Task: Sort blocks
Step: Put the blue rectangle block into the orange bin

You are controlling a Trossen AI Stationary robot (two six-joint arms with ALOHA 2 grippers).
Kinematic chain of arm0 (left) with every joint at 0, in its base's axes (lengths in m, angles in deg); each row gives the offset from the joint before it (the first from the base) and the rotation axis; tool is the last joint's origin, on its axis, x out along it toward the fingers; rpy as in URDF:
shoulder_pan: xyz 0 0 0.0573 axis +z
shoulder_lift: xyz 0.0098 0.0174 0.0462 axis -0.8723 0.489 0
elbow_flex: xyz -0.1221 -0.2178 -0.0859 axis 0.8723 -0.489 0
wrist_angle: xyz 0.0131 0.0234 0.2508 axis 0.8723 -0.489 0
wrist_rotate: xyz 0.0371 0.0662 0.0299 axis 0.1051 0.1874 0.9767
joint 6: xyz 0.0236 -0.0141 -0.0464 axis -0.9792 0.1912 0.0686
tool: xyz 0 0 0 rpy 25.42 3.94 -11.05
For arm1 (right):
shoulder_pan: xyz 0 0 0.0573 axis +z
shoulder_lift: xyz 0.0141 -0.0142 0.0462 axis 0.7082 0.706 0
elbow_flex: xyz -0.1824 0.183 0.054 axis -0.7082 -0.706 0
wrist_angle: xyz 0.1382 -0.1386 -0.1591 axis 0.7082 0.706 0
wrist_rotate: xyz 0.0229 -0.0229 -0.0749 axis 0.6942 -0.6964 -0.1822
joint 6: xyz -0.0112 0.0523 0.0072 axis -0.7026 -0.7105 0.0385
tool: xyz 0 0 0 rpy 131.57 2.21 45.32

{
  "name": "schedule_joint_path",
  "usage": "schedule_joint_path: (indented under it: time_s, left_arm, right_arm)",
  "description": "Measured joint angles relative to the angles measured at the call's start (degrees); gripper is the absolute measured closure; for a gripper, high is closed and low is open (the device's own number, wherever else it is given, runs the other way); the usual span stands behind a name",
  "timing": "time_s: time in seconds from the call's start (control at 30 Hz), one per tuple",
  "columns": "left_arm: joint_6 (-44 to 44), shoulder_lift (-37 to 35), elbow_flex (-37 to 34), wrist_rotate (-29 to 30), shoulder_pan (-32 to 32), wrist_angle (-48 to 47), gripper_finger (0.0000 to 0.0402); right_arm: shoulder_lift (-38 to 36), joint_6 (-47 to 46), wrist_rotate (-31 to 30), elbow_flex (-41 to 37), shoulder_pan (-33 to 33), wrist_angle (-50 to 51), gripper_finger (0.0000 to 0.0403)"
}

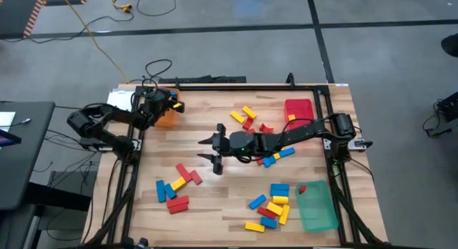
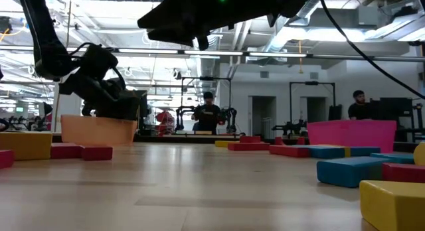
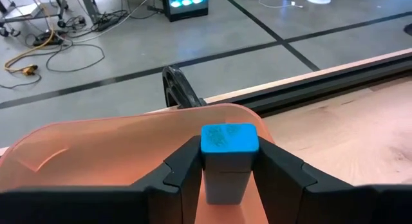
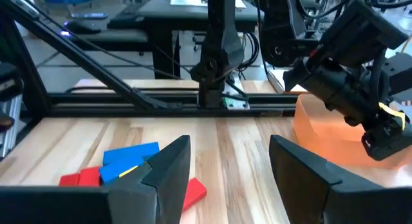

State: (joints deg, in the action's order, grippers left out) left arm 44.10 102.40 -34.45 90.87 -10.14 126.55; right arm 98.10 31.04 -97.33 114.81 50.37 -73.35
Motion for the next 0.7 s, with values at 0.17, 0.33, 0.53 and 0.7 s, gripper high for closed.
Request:
schedule_joint_path:
  time_s: [0.17, 0.33, 0.53, 0.7]
  left_arm:
    - [-1.51, 0.04, -0.05, -1.02, -0.74, 0.38, 0.0274]
    - [-2.12, 0.09, -0.11, -1.02, -1.11, 0.75, 0.0247]
    - [-2.26, 0.08, -0.11, -1.04, -1.11, 0.97, 0.0193]
    - [-1.64, 0.07, -0.11, -1.87, -1.19, 0.93, 0.0165]
  right_arm:
    - [0.0, 0.01, 0.01, 0.43, -0.02, -0.44, 0.0178]
    - [0.0, 0.28, 0.01, 1.54, -0.04, -0.37, 0.0178]
    - [0.0, 0.37, 0.01, 2.9, 0.09, -0.11, 0.0178]
    - [0.0, 0.44, 0.01, 3.45, 0.92, -0.06, 0.0178]
